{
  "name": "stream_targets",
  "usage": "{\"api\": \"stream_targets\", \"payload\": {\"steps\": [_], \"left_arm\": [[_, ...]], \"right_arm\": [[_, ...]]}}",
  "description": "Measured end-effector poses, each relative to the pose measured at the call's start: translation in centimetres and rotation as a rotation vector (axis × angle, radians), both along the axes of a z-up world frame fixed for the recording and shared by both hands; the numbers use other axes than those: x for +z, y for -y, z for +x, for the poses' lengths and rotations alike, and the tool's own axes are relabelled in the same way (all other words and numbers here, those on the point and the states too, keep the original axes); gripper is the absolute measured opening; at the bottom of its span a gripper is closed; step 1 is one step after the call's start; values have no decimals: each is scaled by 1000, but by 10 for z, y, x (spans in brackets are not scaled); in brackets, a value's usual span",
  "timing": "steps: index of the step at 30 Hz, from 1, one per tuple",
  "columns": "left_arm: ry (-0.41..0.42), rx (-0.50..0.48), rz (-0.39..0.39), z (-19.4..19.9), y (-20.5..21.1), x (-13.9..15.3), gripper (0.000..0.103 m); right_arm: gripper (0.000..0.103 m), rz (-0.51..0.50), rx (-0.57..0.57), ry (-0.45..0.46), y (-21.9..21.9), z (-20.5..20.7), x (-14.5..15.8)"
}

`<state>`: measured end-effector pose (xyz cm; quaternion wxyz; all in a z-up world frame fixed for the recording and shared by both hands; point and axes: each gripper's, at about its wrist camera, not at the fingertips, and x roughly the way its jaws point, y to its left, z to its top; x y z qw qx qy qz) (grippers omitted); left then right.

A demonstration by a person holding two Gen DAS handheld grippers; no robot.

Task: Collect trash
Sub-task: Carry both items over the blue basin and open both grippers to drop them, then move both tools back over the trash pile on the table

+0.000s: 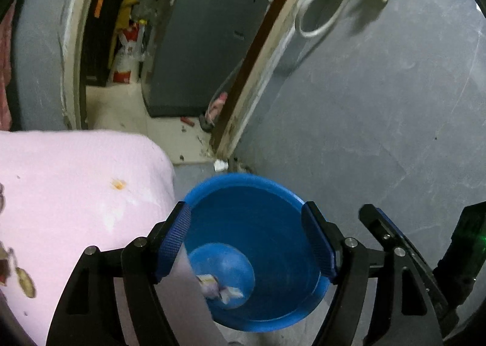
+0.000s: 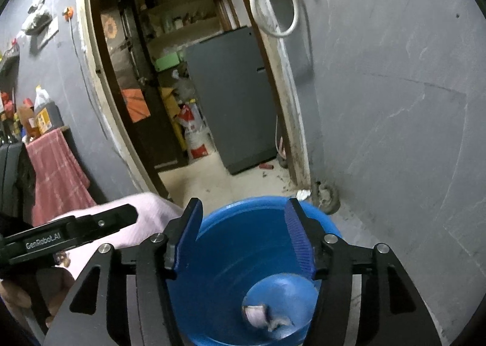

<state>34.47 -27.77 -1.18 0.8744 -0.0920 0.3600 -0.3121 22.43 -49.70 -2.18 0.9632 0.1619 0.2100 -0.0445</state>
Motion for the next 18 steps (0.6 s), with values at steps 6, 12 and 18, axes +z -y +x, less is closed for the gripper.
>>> {"api": "stream_targets", "payload": {"steps": [6, 12, 18], "left_arm": [[105, 116, -14, -15, -34, 30, 94], [250, 221, 0, -39, -78, 56, 97], [356, 312, -11, -67, -131, 77, 101]], "right_arm": [[80, -62, -13, 105, -13, -20, 30], [102, -95, 13, 222, -36, -34, 60], [103, -120, 91, 284, -72, -41, 79]]}}
